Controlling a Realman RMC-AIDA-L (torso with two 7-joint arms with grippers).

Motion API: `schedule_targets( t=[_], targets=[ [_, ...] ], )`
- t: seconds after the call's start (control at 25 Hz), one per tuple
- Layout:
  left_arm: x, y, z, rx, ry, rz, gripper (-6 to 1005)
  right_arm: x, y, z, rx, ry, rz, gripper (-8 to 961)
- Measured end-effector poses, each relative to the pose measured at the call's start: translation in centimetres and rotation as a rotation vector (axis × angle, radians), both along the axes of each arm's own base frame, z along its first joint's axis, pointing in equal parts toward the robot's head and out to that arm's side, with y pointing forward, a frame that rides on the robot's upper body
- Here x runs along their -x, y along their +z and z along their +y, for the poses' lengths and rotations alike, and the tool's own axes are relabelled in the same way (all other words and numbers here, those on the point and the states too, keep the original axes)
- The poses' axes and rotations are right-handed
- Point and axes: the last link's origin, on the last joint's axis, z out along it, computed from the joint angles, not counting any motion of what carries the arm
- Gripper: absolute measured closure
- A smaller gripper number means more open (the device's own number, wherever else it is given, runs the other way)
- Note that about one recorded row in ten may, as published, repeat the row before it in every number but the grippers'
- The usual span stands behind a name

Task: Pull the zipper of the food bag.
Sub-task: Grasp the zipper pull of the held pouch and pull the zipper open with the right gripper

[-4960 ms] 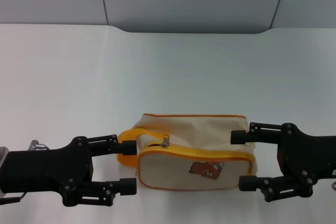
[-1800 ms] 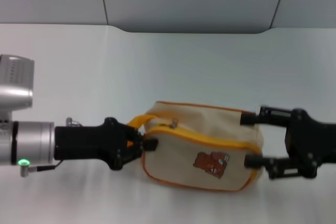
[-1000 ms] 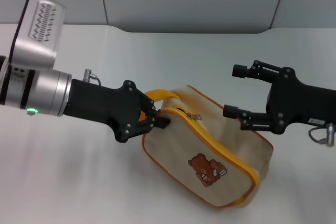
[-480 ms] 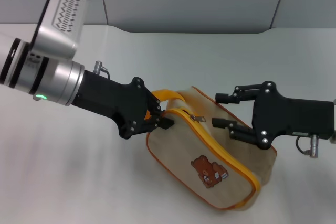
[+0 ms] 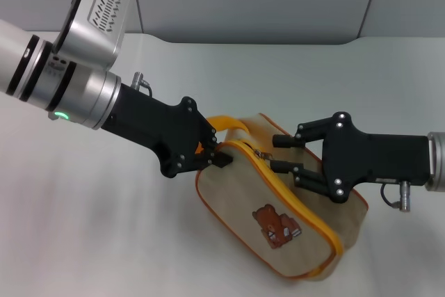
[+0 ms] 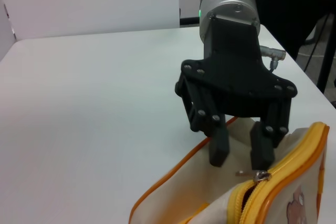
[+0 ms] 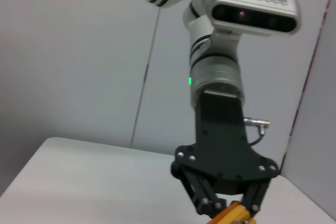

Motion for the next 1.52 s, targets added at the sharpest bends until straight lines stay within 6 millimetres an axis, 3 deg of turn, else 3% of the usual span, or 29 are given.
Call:
schedule_targets(
  t=[0.2, 0.76, 1.2, 1.52],
  targets=[
    [-0.6, 0.1, 0.2, 0.004, -0.011, 0.014, 942, 0.4, -0.1, 0.3, 0.009, 0.012, -0.006, 662],
    [-1.6, 0.5, 0.5, 0.005, -0.041, 0.016, 942, 1.2, -0.8, 0.7, 0.051, 0.035, -0.052, 848],
    [-1.7, 0.5, 0.4, 0.010, -0.034, 0.015, 942, 1.5, -0.3, 0.9, 0.014, 0.068, -0.049, 836],
    [-1.7, 0.6, 0.4, 0.010, -0.029, 0.010, 942, 1.4, -0.2, 0.9, -0.017, 0.118, -0.069, 761]
  ],
)
